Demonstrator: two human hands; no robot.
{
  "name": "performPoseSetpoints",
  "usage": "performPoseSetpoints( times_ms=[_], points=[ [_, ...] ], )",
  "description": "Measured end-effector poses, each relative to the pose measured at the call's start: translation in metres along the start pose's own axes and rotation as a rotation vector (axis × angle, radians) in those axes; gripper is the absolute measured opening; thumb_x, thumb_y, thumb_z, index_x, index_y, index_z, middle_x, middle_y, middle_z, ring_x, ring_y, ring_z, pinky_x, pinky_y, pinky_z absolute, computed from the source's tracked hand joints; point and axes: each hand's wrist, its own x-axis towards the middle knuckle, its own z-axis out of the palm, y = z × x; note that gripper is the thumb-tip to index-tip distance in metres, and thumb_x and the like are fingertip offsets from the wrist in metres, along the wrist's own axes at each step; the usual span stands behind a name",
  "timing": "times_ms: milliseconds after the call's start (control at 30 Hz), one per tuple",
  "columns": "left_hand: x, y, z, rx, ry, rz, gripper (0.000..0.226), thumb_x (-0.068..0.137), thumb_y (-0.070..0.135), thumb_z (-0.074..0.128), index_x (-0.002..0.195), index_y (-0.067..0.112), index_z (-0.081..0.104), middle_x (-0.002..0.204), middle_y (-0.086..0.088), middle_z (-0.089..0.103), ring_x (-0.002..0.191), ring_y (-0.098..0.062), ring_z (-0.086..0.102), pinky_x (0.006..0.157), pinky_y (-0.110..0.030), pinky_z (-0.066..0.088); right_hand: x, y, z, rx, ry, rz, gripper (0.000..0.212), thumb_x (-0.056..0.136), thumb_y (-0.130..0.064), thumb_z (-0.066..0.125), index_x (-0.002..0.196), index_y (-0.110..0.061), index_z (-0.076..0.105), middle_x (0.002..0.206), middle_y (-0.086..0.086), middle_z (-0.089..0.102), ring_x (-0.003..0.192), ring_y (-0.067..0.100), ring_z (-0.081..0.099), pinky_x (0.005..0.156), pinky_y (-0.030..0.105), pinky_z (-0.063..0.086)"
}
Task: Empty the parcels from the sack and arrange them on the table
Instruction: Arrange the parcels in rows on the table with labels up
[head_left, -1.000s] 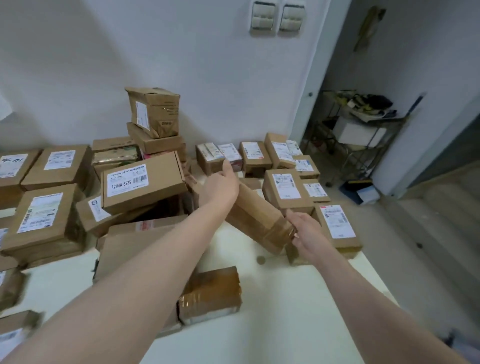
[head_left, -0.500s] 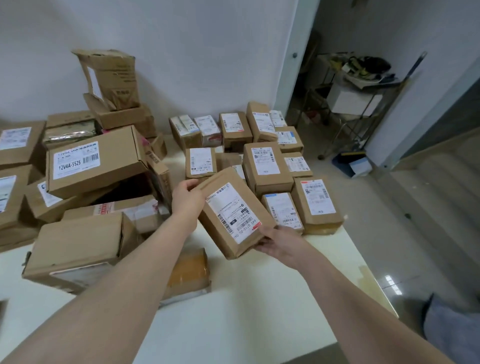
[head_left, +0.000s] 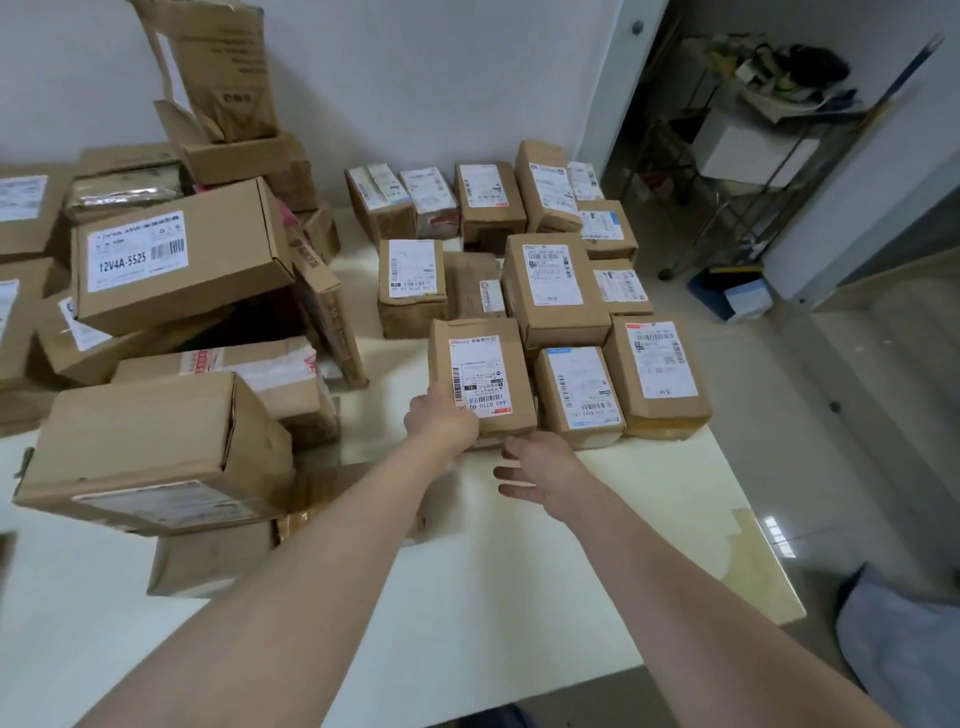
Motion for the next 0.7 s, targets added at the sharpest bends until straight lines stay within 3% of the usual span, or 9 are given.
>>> performPoseSetpoints(
  times_ms=[67, 200, 300, 400, 500, 567, 633, 700],
  points=[
    [-0.002, -0.005, -0.007, 0.100, -0.014, 0.059, 0.046, 0.088, 0.023, 0.050, 0.133, 0.027, 0.046, 0.126, -0.006, 0.057, 0.114, -0.030, 0.052, 0.097, -0.037, 0.047, -0.001, 0.001, 0.000, -0.081, -0.002, 0.058, 0.005, 0.097, -0.012, 0.049, 0.096, -0.015, 0.053, 0.100, 0.007, 0.054, 0.083, 0.026, 0.060, 0.081, 0.042, 0.055],
    [-0.016, -0.002, -0.038, 0.269, 0.167, 0.198, 0.053, 0.091, 0.030, 0.055, 0.142, 0.027, 0.041, 0.136, -0.013, 0.049, 0.126, -0.033, 0.039, 0.105, -0.036, 0.033, -0.009, 0.002, 0.015, -0.257, -0.079, 0.097, 0.009, 0.096, -0.016, 0.052, 0.103, -0.012, 0.056, 0.097, 0.007, 0.057, 0.078, 0.024, 0.059, 0.084, 0.041, 0.055],
    [-0.034, 0.010, -0.077, 0.357, 0.300, 0.299, 0.050, 0.091, 0.027, 0.053, 0.140, 0.030, 0.046, 0.140, -0.008, 0.045, 0.131, -0.030, 0.033, 0.111, -0.037, 0.025, -0.016, -0.014, 0.046, -0.330, -0.138, -0.060, 0.024, 0.094, -0.022, 0.058, 0.115, -0.011, 0.059, 0.095, 0.005, 0.061, 0.073, 0.018, 0.060, 0.072, 0.033, 0.056],
    [-0.043, 0.010, -0.125, 0.465, 0.437, 0.308, 0.043, 0.091, 0.028, 0.053, 0.133, 0.034, 0.053, 0.140, -0.005, 0.048, 0.133, -0.028, 0.034, 0.118, -0.043, 0.017, -0.033, -0.042, 0.087, -0.347, -0.206, -0.313, 0.040, 0.093, -0.030, 0.063, 0.128, -0.011, 0.055, 0.106, 0.002, 0.065, 0.080, 0.013, 0.064, 0.067, 0.026, 0.055],
    [-0.055, -0.002, -0.182, 0.492, 0.575, 0.220, 0.037, 0.092, 0.033, 0.050, 0.128, 0.035, 0.057, 0.134, -0.005, 0.054, 0.128, -0.029, 0.040, 0.115, -0.045, 0.022, -0.062, -0.070, 0.128, -0.438, -0.417, -0.619, 0.072, 0.083, -0.039, 0.073, 0.143, -0.023, 0.037, 0.129, -0.001, 0.054, 0.112, 0.012, 0.058, 0.090, 0.028, 0.052],
    [-0.057, -0.022, -0.220, 0.492, 0.598, 0.097, 0.038, 0.092, 0.034, 0.049, 0.128, 0.031, 0.058, 0.130, -0.006, 0.056, 0.125, -0.030, 0.044, 0.108, -0.044, 0.033, -0.079, -0.083, 0.154, -0.634, -0.559, -0.748, 0.102, 0.075, -0.043, 0.080, 0.152, -0.032, 0.014, 0.152, -0.002, 0.030, 0.135, 0.015, 0.038, 0.109, 0.034, 0.037],
    [-0.058, -0.049, -0.253, 0.375, 0.535, -0.031, 0.038, 0.093, 0.033, 0.049, 0.128, 0.024, 0.059, 0.128, -0.007, 0.058, 0.121, -0.030, 0.051, 0.100, -0.042, 0.043, -0.091, -0.086, 0.179, -0.945, -0.630, -0.823, 0.119, 0.069, -0.047, 0.083, 0.152, -0.041, -0.002, 0.160, -0.010, 0.004, 0.146, 0.015, 0.015, 0.118, 0.040, 0.024],
    [-0.060, -0.076, -0.275, 0.090, 0.404, -0.121, 0.041, 0.097, 0.037, 0.047, 0.128, 0.012, 0.059, 0.124, -0.011, 0.060, 0.113, -0.030, 0.057, 0.090, -0.038, 0.049, -0.096, -0.082, 0.198, -1.180, -0.592, -0.891, 0.119, 0.069, -0.045, 0.083, 0.150, -0.042, -0.004, 0.158, -0.009, 0.003, 0.146, 0.019, 0.013, 0.118, 0.042, 0.024]
  ],
)
